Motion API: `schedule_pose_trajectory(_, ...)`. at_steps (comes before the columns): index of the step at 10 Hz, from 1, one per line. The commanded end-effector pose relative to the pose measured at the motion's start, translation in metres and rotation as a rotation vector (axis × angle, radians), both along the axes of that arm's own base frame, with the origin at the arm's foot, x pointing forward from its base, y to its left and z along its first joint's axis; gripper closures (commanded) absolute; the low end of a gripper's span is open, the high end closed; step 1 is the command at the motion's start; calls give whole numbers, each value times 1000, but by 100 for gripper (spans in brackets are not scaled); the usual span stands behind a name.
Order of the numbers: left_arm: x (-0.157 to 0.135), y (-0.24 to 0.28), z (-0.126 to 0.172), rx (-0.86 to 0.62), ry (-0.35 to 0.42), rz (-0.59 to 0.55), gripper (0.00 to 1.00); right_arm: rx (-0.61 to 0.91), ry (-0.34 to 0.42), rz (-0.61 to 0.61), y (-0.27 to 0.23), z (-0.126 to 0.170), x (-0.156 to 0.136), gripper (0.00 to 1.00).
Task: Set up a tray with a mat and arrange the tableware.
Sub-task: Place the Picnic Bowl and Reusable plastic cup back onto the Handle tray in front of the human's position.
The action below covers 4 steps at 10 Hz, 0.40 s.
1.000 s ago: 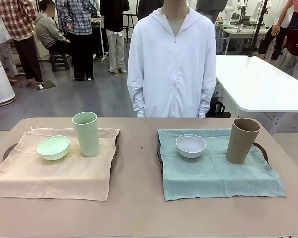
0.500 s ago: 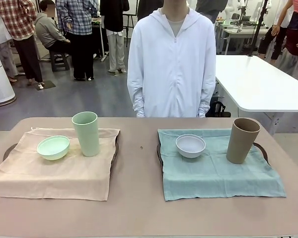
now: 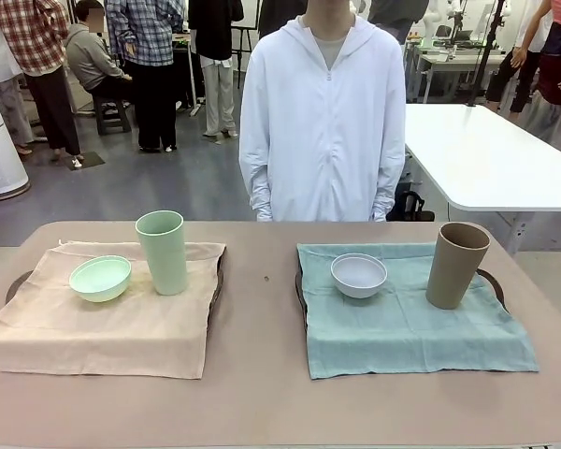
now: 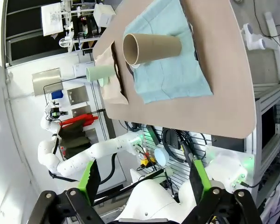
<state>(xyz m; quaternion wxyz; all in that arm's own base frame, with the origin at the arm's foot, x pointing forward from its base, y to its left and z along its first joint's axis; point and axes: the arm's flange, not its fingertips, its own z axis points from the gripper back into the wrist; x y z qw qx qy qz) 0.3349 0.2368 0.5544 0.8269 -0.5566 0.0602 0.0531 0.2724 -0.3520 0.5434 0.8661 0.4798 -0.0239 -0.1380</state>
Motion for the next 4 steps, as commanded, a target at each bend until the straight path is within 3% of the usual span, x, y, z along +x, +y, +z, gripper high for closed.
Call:
schedule_pose_trajectory(1, -3, 0, 3, 2, -10, 2, 0, 6, 4, -4, 1, 1, -1, 0)
schedule_pose_trajectory(4, -3, 0, 3, 2, -10, 2, 0, 6, 4, -4, 1, 1, -1, 0)
